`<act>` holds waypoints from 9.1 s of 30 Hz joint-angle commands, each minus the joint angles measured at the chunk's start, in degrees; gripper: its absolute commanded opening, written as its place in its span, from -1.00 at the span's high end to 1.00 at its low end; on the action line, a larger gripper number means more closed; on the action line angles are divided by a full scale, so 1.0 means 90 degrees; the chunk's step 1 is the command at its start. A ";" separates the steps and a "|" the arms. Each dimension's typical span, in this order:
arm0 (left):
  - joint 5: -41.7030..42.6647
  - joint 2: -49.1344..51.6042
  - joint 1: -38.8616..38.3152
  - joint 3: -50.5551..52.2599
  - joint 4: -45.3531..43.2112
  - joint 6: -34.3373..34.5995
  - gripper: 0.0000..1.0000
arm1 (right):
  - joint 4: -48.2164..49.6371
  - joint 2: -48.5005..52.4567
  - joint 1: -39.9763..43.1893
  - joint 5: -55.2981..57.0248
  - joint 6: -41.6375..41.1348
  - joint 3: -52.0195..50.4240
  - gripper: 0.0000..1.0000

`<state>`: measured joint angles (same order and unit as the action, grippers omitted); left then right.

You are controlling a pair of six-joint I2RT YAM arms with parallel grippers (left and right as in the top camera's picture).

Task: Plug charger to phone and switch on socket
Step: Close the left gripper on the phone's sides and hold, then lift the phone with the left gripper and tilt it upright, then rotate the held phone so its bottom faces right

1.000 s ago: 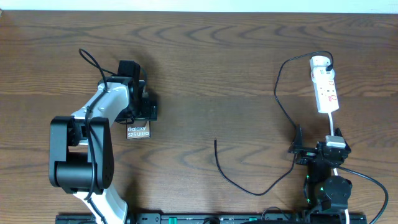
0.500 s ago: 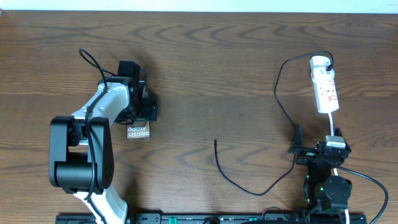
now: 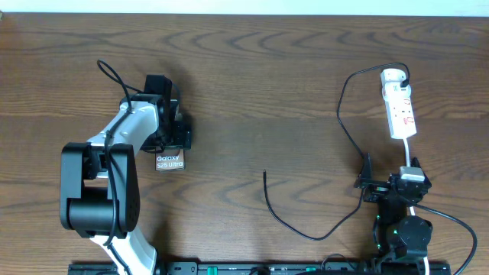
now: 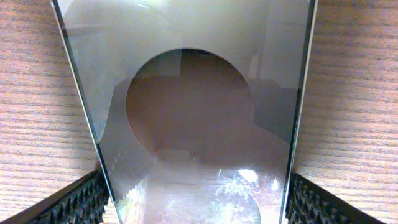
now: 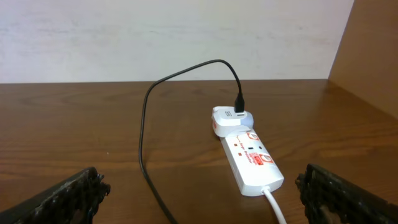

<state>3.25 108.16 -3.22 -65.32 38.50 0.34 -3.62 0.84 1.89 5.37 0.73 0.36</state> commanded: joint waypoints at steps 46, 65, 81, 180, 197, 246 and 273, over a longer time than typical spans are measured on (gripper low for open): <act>0.0087 0.0022 0.0002 0.0415 -0.0131 -0.0039 -0.54 | -0.0022 -0.0010 -0.0090 0.0032 0.0092 -0.0005 -0.99; 0.0087 0.0022 0.0002 0.0459 -0.0175 -0.0066 -0.47 | -0.0022 -0.0010 -0.0090 0.0032 0.0092 -0.0005 -0.98; 0.0087 0.0022 0.0002 0.0459 -0.0172 -0.0063 -0.25 | -0.0024 -0.0010 -0.0090 0.0032 0.0092 -0.0005 -0.98; 0.1258 -0.1843 0.0005 -0.0663 -0.0046 0.0882 0.85 | -0.0022 -0.0010 -0.0090 0.0032 0.0092 -0.0005 -0.99; 0.5838 -0.1923 0.0814 -0.0663 -0.1149 0.3376 0.85 | -0.0022 -0.0010 -0.0090 0.0032 0.0092 -0.0005 -0.98; 0.7227 -0.1923 0.1154 -0.0661 -0.2368 1.1383 0.85 | -0.0022 -0.0010 -0.0090 0.0032 0.0092 -0.0005 -0.99; 0.0716 -0.1921 -0.0495 -0.0656 0.0291 0.6018 0.85 | -0.0022 -0.0010 -0.0090 0.0032 0.0092 -0.0005 -0.98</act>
<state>20.45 92.25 -6.44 -69.30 40.10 56.49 -3.62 0.86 1.89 5.37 0.73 0.36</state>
